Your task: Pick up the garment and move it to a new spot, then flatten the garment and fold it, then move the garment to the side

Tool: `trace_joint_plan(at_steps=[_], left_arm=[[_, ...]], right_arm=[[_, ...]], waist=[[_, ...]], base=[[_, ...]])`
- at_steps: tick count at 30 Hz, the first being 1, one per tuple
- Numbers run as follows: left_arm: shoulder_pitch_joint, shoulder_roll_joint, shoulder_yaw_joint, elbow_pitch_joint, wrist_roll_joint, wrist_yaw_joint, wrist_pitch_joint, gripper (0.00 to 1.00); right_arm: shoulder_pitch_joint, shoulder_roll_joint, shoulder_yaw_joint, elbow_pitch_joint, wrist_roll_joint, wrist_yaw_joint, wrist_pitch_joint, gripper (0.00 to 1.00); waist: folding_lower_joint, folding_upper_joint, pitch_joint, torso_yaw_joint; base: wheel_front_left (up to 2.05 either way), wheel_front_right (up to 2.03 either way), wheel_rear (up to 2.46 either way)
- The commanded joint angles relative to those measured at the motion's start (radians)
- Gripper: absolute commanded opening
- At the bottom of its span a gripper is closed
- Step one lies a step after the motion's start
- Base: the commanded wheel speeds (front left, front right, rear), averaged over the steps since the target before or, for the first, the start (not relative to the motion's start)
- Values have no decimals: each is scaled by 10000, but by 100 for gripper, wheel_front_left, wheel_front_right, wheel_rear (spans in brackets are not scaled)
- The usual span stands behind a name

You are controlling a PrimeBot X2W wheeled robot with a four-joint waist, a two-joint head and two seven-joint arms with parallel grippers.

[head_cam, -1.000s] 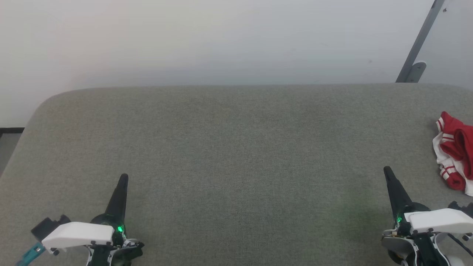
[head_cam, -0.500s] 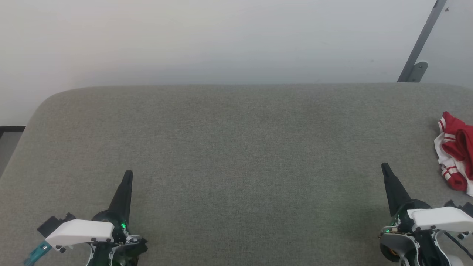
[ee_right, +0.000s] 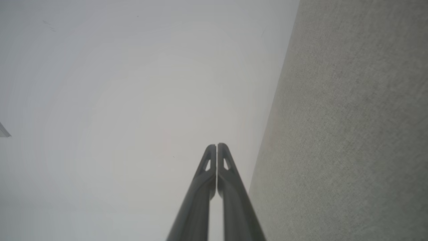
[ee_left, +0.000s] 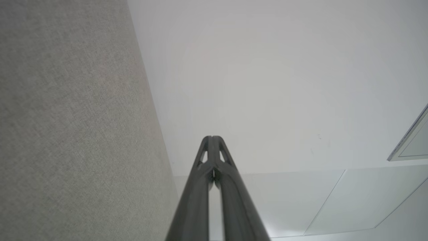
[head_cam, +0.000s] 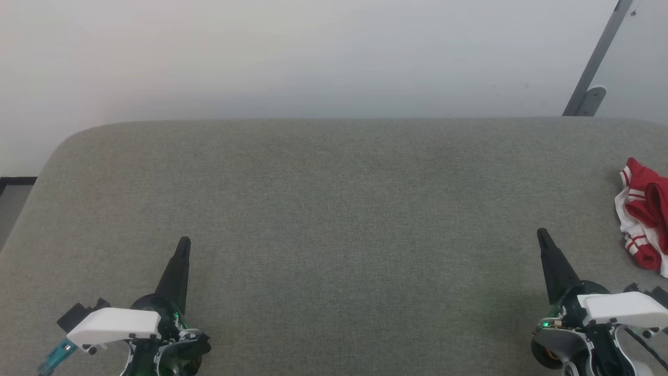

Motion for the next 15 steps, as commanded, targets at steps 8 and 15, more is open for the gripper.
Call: trace_joint_plan(at_steps=[8, 15], left_arm=[[-119, -23, 14, -2, -29, -46, 30, 0], [-119, -24, 14, -3, -29, -46, 29, 0]], right_arm=[[-61, 34, -6, -36, 40, 0, 28, 0], [-60, 33, -7, -36, 41, 0, 28, 0]], waist=[[0, -1, 0, 0], [0, -1, 0, 0]], base=[[0, 0, 0], [0, 0, 0]])
